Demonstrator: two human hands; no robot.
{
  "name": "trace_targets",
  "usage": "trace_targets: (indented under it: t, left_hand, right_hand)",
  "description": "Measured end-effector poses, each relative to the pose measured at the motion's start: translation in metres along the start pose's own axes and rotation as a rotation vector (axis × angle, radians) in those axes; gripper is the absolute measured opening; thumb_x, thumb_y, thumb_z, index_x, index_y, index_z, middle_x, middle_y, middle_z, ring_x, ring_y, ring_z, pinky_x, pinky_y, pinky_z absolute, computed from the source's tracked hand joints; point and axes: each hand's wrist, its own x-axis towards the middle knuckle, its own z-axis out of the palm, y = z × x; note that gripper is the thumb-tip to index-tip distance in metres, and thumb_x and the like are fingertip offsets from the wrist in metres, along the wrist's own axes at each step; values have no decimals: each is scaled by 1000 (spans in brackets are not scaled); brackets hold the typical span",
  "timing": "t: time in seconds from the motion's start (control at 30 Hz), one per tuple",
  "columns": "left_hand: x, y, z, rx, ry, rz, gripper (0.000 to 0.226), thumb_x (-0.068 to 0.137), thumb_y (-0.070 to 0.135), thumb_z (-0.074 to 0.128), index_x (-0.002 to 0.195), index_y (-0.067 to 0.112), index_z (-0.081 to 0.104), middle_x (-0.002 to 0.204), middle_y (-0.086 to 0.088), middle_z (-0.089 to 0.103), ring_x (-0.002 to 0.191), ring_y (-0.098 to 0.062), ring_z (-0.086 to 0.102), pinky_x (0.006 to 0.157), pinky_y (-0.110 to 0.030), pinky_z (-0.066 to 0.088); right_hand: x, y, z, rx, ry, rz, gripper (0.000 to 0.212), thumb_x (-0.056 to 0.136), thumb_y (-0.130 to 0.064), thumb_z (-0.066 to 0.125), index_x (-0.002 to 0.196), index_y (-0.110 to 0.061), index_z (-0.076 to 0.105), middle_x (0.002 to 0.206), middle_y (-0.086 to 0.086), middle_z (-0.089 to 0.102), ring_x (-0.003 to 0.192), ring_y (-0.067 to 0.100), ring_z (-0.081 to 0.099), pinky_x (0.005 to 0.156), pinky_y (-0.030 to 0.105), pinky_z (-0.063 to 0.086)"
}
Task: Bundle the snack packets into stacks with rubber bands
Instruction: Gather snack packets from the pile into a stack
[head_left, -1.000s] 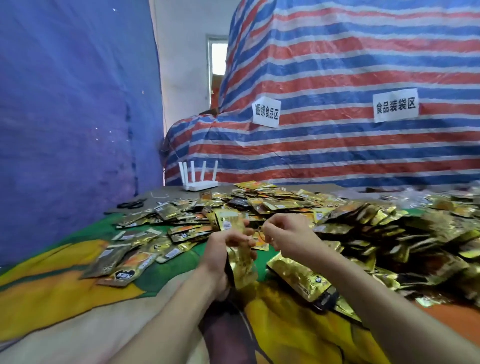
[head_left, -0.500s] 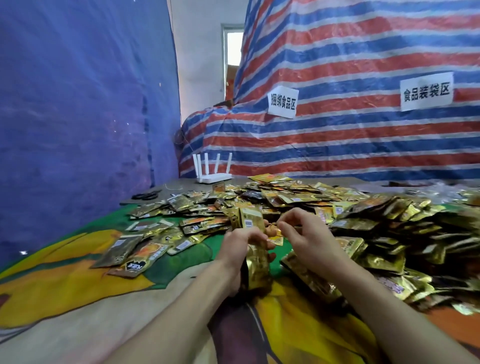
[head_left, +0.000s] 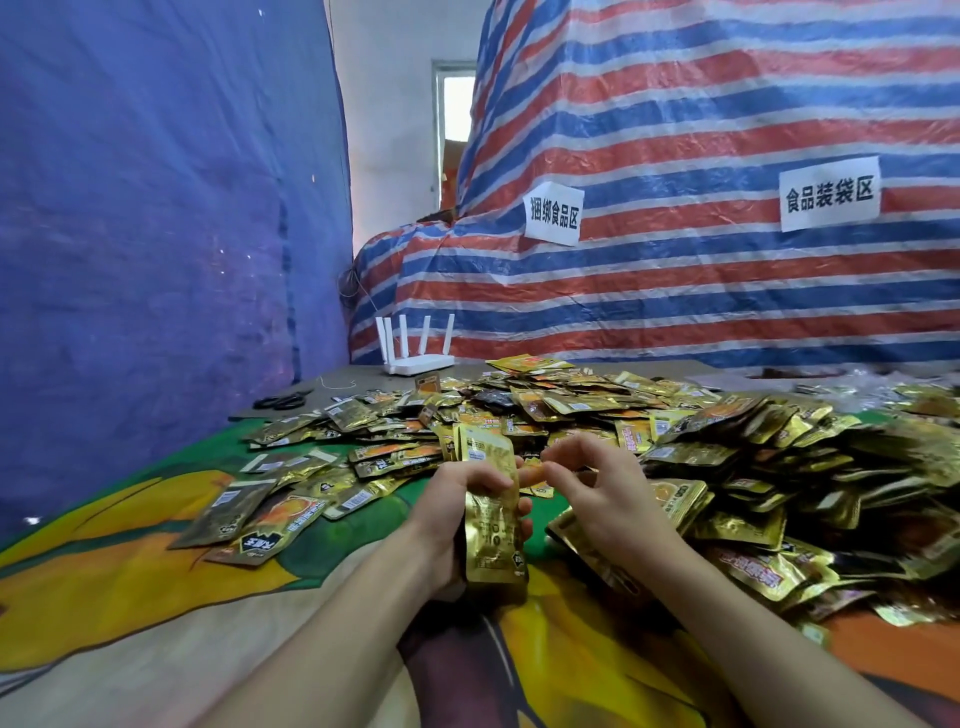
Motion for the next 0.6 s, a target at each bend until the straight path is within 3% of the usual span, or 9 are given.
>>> trace_targets:
  t: [0.1, 0.17, 0.23, 0.33, 0.43, 0.53, 0.6]
  left_hand:
    - [0, 1, -2, -16, -42, -35, 41, 63, 3, 57, 103, -1, 61, 79, -10, 61, 60, -20, 53, 58, -31, 50]
    - [-2, 2, -3, -68, -109, -27, 42, 62, 0, 56, 104, 1, 58, 79, -9, 57, 60, -20, 52, 59, -31, 49]
    - [-3, 4, -3, -125, -162, -8, 45, 63, -2, 54, 107, 1, 55, 81, -9, 56, 61, -20, 52, 59, -31, 48]
    - [1, 3, -3, -66, -74, 42, 44, 65, 2, 54, 107, -4, 64, 91, -13, 65, 62, -20, 56, 60, -33, 49]
    - [0, 0, -3, 19, -51, 20, 35, 66, 5, 55, 91, 0, 78, 103, -15, 67, 64, -19, 59, 61, -31, 49]
    - [-3, -1, -2, 121, -56, -35, 45, 62, 10, 60, 104, 4, 73, 83, -14, 68, 63, -23, 61, 56, -28, 52]
    - [-3, -1, -1, 171, -29, -58, 44, 61, 10, 60, 103, 5, 74, 76, -15, 65, 61, -24, 61, 56, -27, 53]
  right_hand:
    - [1, 3, -2, 9, 40, 12, 12, 97, -16, 64, 108, -16, 69, 100, -7, 68, 95, 4, 62, 82, 21, 51]
    - [4, 5, -5, -10, 54, 21, 17, 100, -15, 60, 113, -15, 71, 103, -8, 68, 95, -2, 60, 77, 6, 45]
    - [5, 7, -8, -32, 55, 33, 20, 101, -14, 58, 115, -14, 72, 101, -9, 67, 90, -9, 57, 72, 0, 41]
    - [4, 6, -9, 52, 45, 39, 16, 99, -16, 62, 112, -17, 70, 94, -13, 67, 84, -9, 61, 70, 5, 44]
    - [3, 0, -6, 263, 6, 56, 12, 96, -13, 66, 108, -16, 64, 82, -6, 74, 77, -2, 67, 66, 18, 48]
    - [3, 0, -2, 246, -1, 65, 11, 94, -12, 69, 104, -17, 64, 91, -3, 74, 89, 5, 69, 73, 22, 52]
    - [2, 3, 0, 194, 33, 78, 11, 94, -13, 69, 103, -16, 64, 100, 0, 70, 96, 11, 67, 78, 21, 53]
